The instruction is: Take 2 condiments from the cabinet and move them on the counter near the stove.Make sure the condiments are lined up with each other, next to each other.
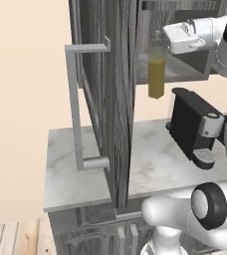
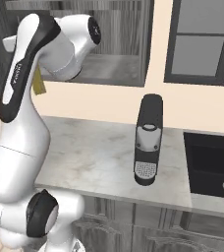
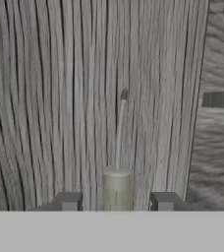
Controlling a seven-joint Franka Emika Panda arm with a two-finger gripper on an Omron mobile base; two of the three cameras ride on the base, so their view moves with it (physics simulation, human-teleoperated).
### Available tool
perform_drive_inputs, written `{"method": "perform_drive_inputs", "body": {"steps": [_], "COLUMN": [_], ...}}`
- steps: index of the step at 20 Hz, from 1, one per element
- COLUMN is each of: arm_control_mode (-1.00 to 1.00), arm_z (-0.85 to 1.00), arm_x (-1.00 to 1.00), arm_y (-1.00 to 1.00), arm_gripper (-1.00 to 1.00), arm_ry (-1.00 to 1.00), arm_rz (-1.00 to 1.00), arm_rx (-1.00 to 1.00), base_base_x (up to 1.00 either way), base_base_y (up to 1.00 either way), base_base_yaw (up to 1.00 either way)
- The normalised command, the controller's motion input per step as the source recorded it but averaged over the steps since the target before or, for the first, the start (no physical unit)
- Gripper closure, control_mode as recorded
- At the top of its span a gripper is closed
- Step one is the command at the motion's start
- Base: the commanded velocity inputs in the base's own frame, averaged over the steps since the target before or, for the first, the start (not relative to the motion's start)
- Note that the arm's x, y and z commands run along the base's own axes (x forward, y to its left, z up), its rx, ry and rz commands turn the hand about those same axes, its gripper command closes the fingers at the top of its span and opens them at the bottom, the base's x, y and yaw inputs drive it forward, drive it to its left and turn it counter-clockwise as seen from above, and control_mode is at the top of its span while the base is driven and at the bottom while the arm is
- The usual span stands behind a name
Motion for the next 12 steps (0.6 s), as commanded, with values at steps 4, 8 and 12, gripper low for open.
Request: {"method": "perform_drive_inputs", "body": {"steps": [4, 8, 12], "arm_control_mode": [-1.00, -1.00, -1.00], "arm_z": [-0.42, -0.56, -0.50], "arm_x": [-0.41, -0.16, -0.10], "arm_y": [-0.74, -0.65, -0.60], "arm_gripper": [1.00, 1.00, 1.00], "arm_ry": [0.02, 0.07, 0.17], "arm_rz": [-0.14, -0.18, -0.19], "arm_rx": [-0.12, -0.12, -0.06], "base_base_x": [0.00, 0.00, 0.00], "base_base_y": [0.00, 0.00, 0.00], "base_base_yaw": [0.00, 0.00, 0.00]}}
